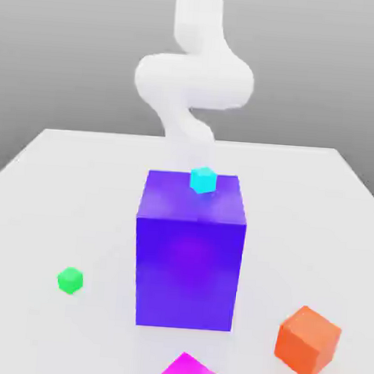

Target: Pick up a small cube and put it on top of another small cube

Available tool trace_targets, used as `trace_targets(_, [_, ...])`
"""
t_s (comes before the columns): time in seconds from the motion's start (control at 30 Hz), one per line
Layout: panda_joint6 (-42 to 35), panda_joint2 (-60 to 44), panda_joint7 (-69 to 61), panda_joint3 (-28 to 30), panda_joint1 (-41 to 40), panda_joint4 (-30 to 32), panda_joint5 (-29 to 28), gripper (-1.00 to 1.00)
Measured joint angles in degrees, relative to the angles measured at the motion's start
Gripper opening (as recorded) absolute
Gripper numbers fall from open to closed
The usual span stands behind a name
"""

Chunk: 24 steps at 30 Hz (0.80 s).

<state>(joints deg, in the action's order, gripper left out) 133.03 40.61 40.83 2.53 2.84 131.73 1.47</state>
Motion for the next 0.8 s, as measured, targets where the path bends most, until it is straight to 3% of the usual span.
trace_targets(0.3, [4.47, -19.18, -19.26, 7.18, 7.97, -0.23, 6.83, 0.00])
trace_targets(0.53, [7.88, -33.79, -33.55, 9.40, 11.01, -0.41, 11.49, 0.00])
trace_targets(0.8, [12.60, -49.37, -46.04, 8.96, 11.50, -0.34, 11.30, 0.00])
